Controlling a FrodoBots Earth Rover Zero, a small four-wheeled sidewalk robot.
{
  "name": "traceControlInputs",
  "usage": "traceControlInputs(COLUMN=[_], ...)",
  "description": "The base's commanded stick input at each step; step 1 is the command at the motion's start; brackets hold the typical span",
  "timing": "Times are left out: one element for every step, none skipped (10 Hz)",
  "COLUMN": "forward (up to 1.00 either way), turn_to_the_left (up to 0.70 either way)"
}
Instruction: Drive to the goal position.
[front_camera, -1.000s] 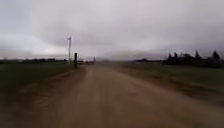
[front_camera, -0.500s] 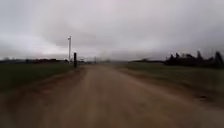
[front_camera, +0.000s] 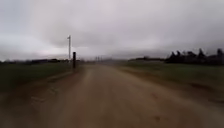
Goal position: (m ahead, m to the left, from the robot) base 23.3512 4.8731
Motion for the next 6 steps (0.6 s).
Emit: traceControlInputs(forward=[0.75,0.85,0.85,0.85,0.53,0.13], turn_to_the_left=[0.0,0.0,0.0,0.0,0.0,0.0])
